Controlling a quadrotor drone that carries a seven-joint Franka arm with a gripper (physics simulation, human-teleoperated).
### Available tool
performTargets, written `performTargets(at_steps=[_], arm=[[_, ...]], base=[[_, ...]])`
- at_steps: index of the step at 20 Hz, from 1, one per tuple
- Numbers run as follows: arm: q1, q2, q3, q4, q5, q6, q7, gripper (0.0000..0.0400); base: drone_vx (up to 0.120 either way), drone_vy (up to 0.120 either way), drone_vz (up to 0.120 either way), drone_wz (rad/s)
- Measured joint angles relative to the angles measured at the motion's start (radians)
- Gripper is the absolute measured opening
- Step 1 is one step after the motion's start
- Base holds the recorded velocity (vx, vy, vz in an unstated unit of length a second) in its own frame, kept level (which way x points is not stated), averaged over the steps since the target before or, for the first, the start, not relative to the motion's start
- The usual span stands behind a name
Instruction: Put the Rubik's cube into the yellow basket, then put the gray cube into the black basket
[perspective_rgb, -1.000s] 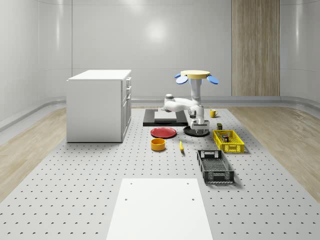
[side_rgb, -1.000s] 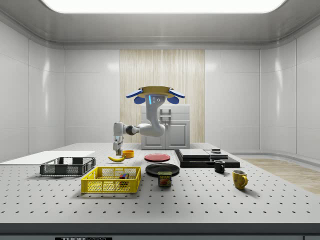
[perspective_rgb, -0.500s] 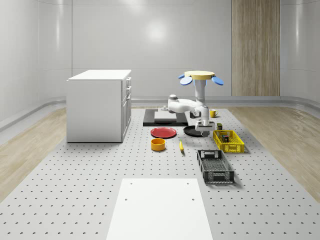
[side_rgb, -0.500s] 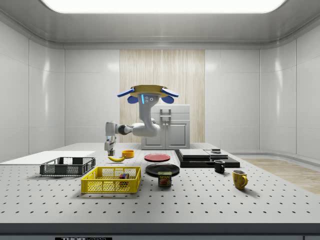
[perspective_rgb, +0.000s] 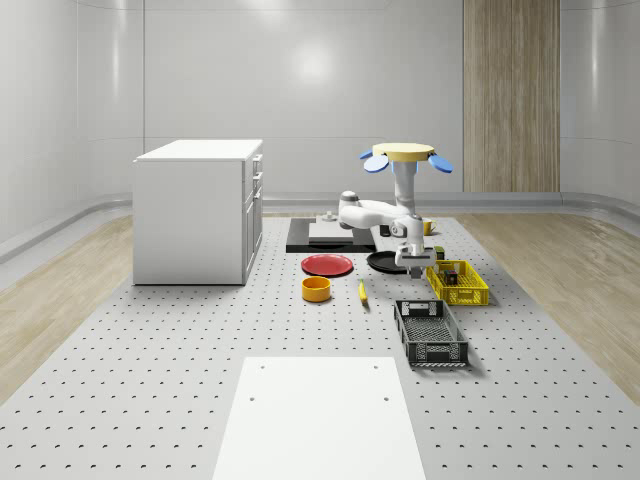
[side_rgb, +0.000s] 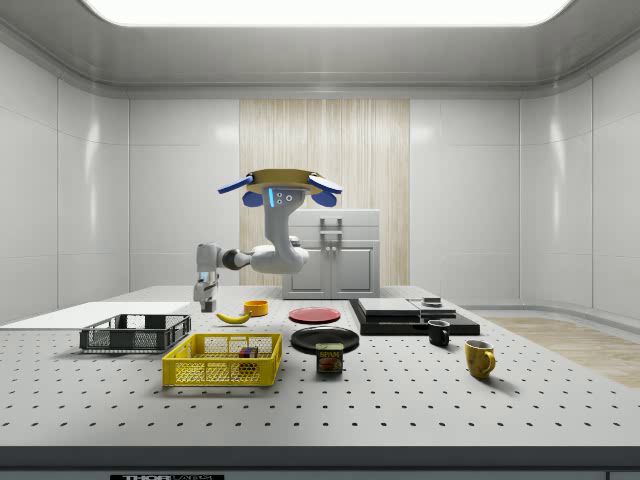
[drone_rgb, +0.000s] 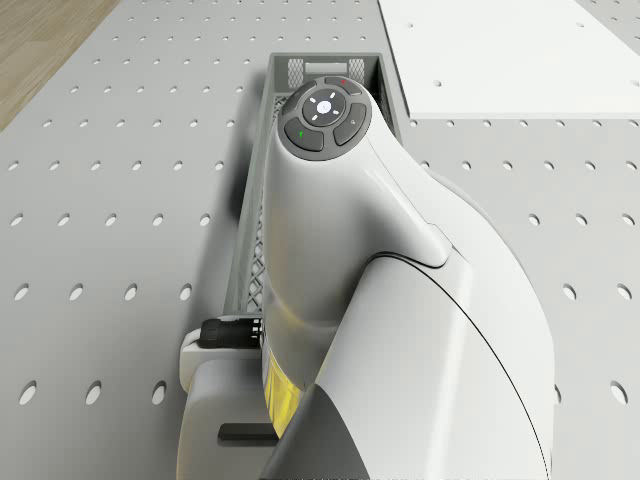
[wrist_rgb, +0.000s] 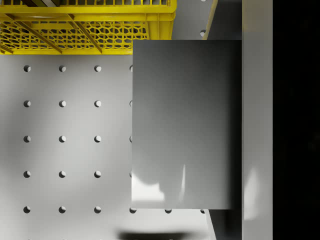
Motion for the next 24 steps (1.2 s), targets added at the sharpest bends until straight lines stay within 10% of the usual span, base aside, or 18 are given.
performTargets(at_steps=[24], arm=[[0.001,-0.011,0.001,0.0,0.005,0.01,-0.001,0.0251]], base=[[0.12,0.0,0.0,0.0]])
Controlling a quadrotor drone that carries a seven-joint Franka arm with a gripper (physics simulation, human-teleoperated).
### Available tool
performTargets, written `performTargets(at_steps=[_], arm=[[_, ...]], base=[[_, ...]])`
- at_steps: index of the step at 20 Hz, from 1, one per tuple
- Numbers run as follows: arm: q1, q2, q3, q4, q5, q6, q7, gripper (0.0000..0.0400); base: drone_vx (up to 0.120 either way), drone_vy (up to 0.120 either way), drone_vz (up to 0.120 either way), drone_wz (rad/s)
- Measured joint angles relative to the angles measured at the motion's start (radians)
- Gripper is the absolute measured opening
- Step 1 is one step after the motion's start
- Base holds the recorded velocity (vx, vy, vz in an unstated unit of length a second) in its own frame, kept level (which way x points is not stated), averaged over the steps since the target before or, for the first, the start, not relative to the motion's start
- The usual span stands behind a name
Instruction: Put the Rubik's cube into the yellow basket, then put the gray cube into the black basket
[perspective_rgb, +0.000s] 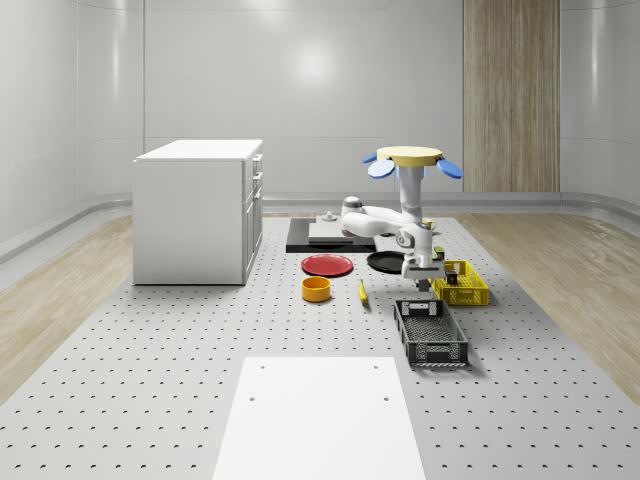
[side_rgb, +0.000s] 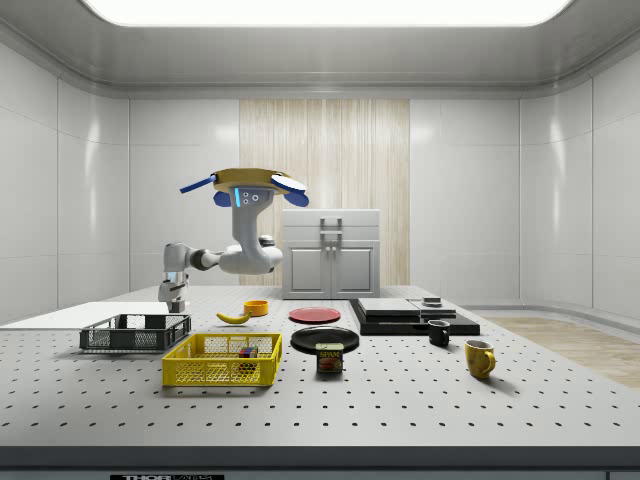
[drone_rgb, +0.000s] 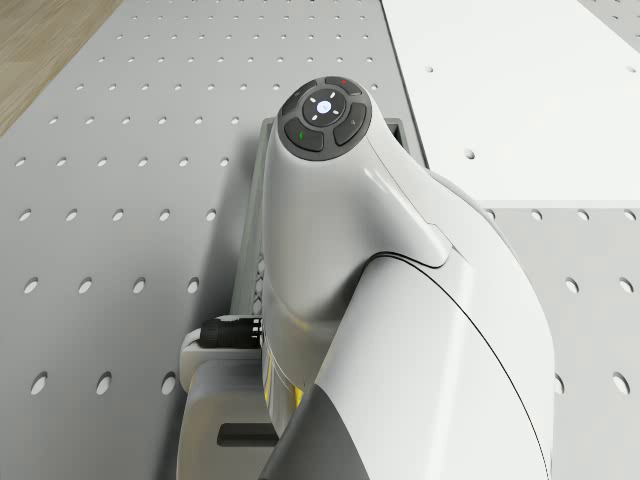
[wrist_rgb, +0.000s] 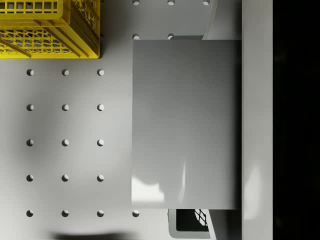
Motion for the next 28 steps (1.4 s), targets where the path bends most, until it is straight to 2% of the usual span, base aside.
performTargets(at_steps=[10,16,28], arm=[[0.0,-0.002,0.0,0.0,0.001,0.002,0.0,0.0251],[-0.002,-0.004,-0.045,-0.001,-0.042,0.017,0.002,0.0251],[-0.025,0.0,-0.245,0.018,-0.232,0.077,0.01,0.0251]], base=[[0.12,0.0,0.0,0.0],[0.007,0.0,0.0,0.0],[0.0,0.0,0.0,0.0]])
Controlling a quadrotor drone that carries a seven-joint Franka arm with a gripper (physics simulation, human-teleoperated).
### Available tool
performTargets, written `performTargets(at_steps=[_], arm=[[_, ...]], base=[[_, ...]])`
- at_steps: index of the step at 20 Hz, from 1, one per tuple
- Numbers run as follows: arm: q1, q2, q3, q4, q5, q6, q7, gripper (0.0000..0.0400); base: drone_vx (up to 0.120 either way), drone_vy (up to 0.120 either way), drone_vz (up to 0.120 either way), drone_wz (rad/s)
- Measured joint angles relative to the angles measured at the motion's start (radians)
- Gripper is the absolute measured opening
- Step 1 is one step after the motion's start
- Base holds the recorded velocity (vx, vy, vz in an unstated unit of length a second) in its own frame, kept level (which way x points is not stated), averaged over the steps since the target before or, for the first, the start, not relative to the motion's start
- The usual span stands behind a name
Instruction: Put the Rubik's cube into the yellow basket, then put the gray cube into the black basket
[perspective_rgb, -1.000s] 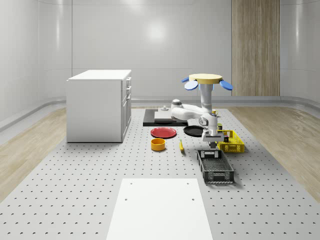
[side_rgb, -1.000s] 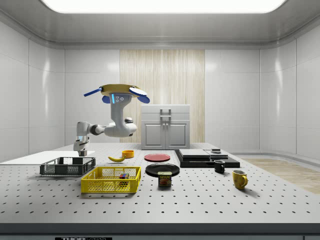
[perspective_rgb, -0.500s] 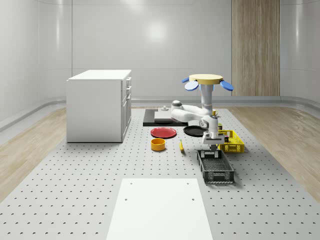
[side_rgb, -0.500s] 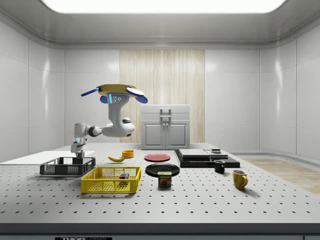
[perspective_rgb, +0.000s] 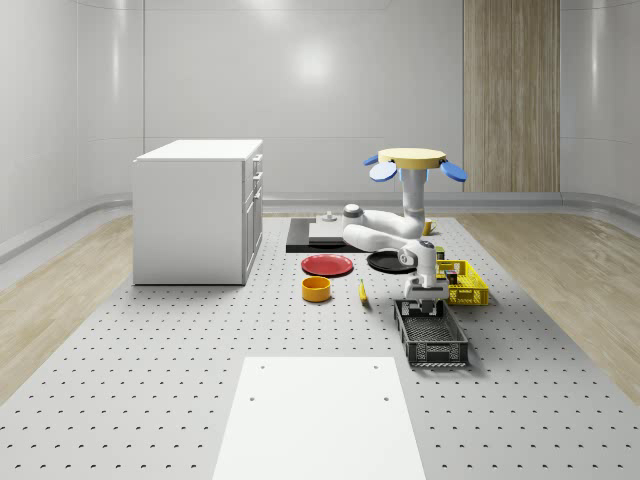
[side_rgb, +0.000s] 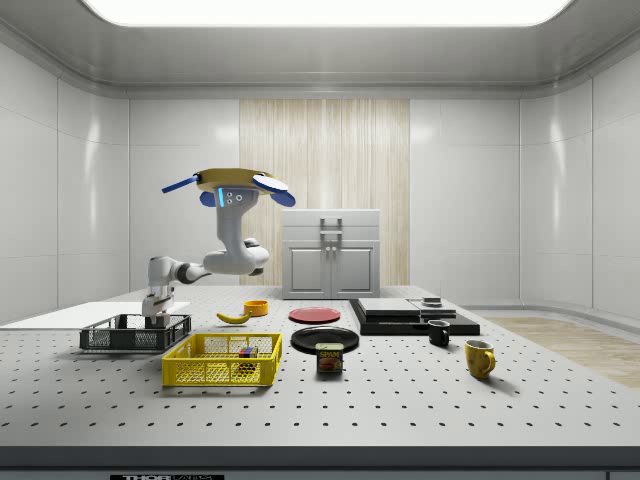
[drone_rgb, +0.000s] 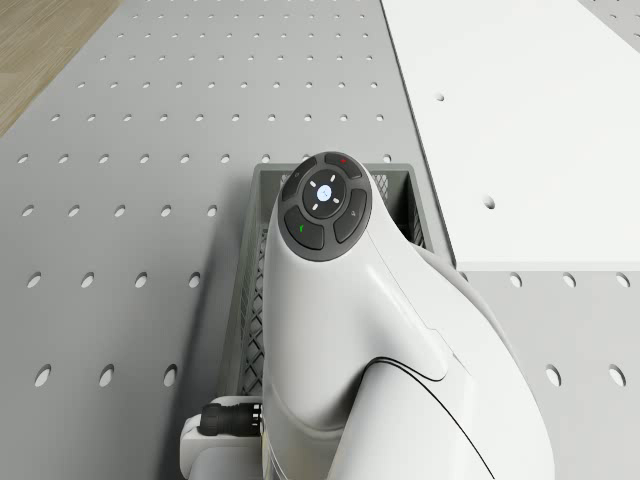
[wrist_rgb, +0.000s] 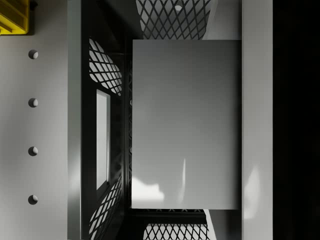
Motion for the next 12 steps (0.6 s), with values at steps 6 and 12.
performTargets(at_steps=[6,12], arm=[[-0.017,0.008,-0.087,0.02,-0.083,0.025,0.004,0.0251],[-0.016,0.018,-0.157,0.049,-0.138,0.054,-0.052,0.0251]], base=[[0.0,0.0,0.0,0.0],[0.0,0.0,0.0,0.0]])
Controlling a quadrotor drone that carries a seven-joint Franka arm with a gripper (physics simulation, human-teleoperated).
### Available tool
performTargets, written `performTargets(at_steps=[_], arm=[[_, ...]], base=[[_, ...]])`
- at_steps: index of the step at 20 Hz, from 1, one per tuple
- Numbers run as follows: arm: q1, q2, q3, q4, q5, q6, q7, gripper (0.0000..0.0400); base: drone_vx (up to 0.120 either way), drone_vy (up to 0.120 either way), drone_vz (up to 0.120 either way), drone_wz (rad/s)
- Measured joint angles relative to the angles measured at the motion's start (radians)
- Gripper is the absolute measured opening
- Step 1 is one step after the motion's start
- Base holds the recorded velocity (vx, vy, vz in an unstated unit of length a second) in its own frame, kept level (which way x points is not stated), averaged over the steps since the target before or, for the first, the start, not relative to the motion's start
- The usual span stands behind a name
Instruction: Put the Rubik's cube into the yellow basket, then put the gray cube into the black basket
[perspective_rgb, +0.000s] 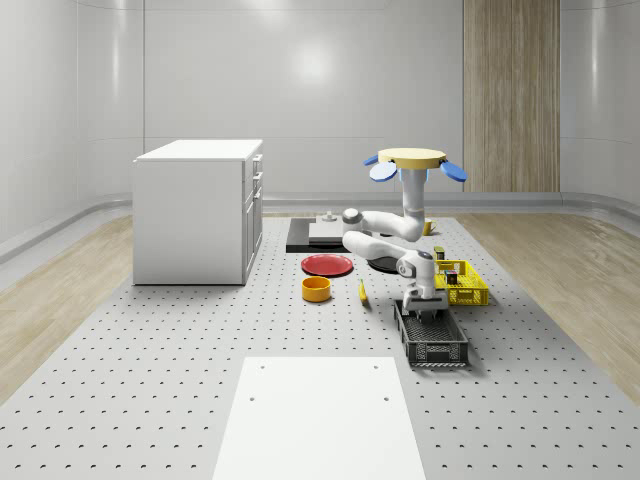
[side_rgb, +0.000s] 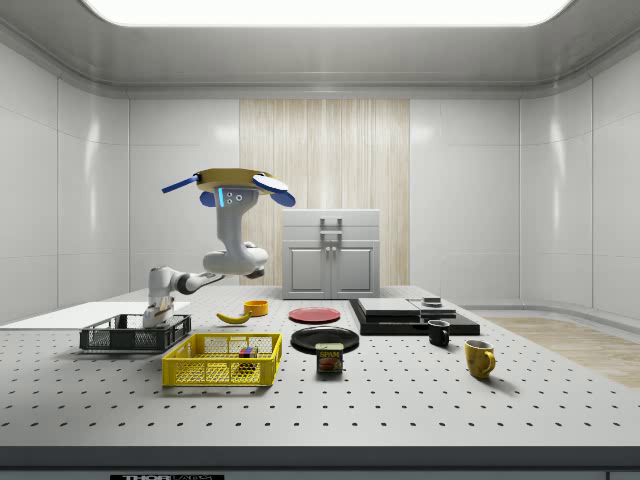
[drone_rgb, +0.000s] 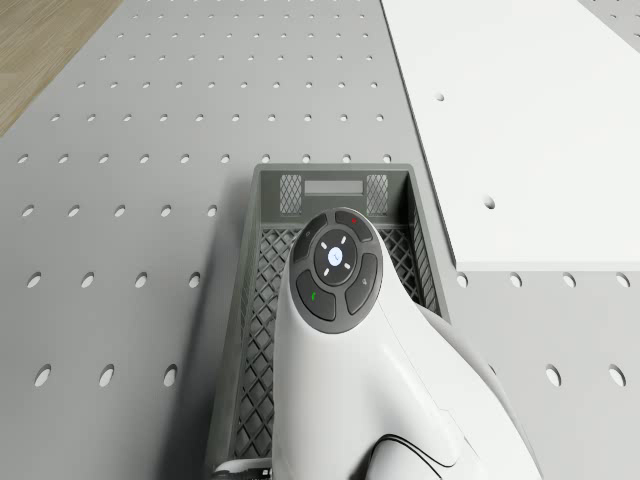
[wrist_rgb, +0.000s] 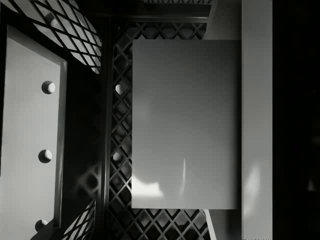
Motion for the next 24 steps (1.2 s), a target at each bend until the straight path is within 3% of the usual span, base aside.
performTargets(at_steps=[1,2,4,7,24], arm=[[-0.004,0.002,-0.007,0.001,-0.01,0.0,0.01,0.0274],[-0.037,-0.008,-0.011,-0.007,-0.018,0.006,0.105,0.0303],[-0.06,-0.044,-0.011,0.007,0.001,0.043,0.058,0.0343],[-0.041,-0.037,0.009,-0.004,0.013,0.025,0.059,0.0373],[0.033,-0.013,0.278,-0.065,0.25,-0.098,0.046,0.04]], base=[[0.0,0.0,0.0,0.0],[0.0,0.0,0.0,0.0],[0.0,0.0,0.0,0.0],[0.0,0.0,0.0,0.0],[0.0,0.0,0.0,0.0]])
